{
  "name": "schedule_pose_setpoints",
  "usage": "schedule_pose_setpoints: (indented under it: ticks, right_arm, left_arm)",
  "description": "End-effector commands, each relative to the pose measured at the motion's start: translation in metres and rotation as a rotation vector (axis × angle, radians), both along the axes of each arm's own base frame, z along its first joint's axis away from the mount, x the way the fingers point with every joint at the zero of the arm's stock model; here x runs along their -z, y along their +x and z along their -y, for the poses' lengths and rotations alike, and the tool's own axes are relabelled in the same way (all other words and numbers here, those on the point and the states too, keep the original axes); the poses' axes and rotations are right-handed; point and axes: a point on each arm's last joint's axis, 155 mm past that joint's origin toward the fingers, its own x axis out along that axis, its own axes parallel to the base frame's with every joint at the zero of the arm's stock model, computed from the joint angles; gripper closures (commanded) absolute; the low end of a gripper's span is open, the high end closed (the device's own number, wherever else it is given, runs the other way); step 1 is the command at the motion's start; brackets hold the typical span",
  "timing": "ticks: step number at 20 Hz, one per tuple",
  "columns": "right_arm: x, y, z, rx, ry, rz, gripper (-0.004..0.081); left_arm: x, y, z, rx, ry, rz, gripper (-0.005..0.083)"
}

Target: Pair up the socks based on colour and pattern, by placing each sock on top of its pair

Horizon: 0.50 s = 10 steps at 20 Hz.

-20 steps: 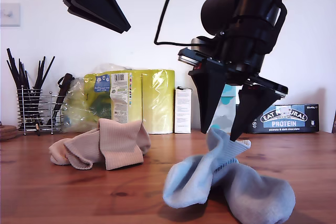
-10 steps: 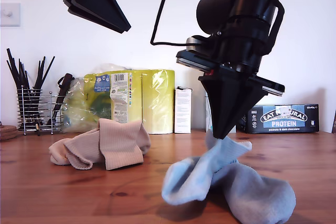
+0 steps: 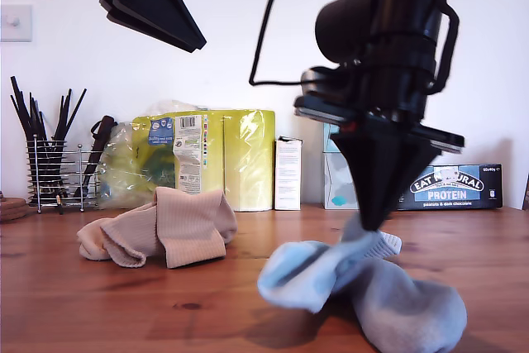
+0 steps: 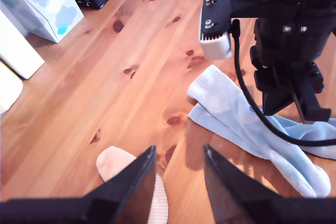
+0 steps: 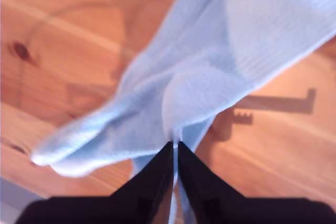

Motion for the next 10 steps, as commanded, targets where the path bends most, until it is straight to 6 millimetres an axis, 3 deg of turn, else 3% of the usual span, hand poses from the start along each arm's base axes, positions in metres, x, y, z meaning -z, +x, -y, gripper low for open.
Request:
schedule_pose_setpoints:
  ticks: [1,5,10]
  right_arm:
    - [0.023,-0.016,0.015,-0.013,-0.054,-0.070,0.0782]
    - [0.038,-0.027,0.035,-0.030,-0.089,-0.104,0.0782]
    - [0.035,-0.026,0.036,-0.026,-0.064,-0.101,0.0782]
  left_arm:
    - [0.002,0.000,0.000,-0.001,-0.003,-0.005,0.0520]
    - [0.002,0.001,0.000,-0.002,-0.004,-0.002,0.0520]
    - [0.001,0.003,-0.002,-0.008,-0.006,0.002,0.0520]
